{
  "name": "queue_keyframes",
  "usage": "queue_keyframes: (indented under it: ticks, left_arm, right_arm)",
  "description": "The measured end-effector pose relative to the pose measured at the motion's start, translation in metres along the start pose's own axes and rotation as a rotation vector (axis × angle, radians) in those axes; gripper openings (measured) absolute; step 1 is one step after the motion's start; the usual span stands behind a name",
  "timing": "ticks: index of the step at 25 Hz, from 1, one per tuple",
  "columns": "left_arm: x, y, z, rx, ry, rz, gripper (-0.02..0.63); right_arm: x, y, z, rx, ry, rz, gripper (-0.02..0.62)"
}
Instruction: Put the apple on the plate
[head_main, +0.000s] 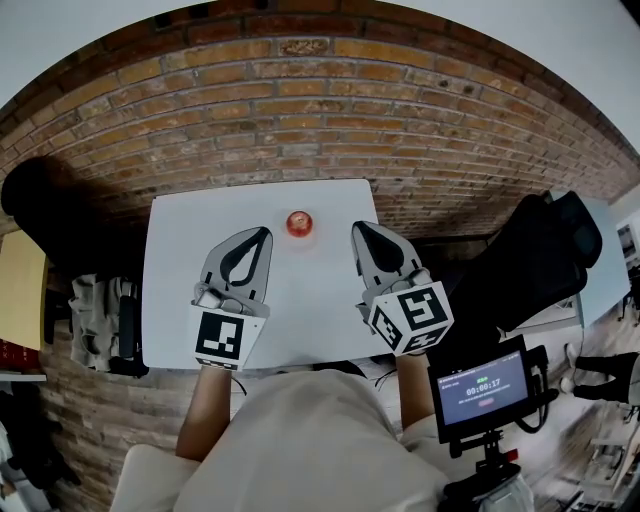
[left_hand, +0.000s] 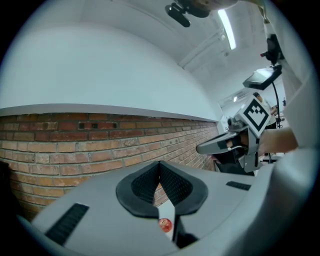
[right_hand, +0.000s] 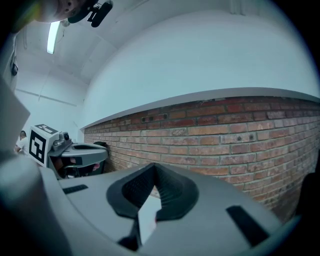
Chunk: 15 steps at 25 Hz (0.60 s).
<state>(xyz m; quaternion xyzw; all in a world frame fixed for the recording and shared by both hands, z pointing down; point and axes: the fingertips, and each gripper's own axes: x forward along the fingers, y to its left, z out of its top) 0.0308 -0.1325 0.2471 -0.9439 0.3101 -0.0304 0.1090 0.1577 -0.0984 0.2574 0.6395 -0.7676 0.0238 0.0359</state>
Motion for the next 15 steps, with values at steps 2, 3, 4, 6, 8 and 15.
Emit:
queue_keyframes:
  ticks: [2, 3, 4, 6, 8, 15]
  left_arm:
    - [0.0002, -0.001, -0.0001, 0.001, -0.001, 0.001, 0.005]
    - [0.0003, -0.0018, 0.0, -0.002, 0.0, 0.001, 0.005]
    - [0.0002, -0.0027, 0.0002, -0.006, 0.001, 0.001, 0.005]
    - [-0.0003, -0.0041, 0.0004, -0.011, 0.005, 0.002, 0.005]
    - [-0.001, -0.004, 0.0003, -0.01, 0.008, 0.005, 0.005]
    - [-0.0039, -0.0038, -0.0028, -0.012, 0.01, 0.014, 0.005]
  right_arm:
    - [-0.001, -0.0012, -0.0003, 0.005, 0.0, -0.002, 0.003]
    - [-0.0014, -0.0018, -0.0004, 0.008, 0.0, -0.002, 0.003]
    - [-0.0018, -0.0024, -0.0006, 0.009, 0.001, -0.002, 0.002]
    - [-0.0019, -0.0032, -0.0009, 0.012, 0.003, 0.0, 0.002]
    - [-0.0014, -0.0027, -0.0009, 0.015, 0.004, 0.003, 0.002]
    - [0.0006, 0.0013, -0.002, 0.013, 0.003, 0.013, 0.002]
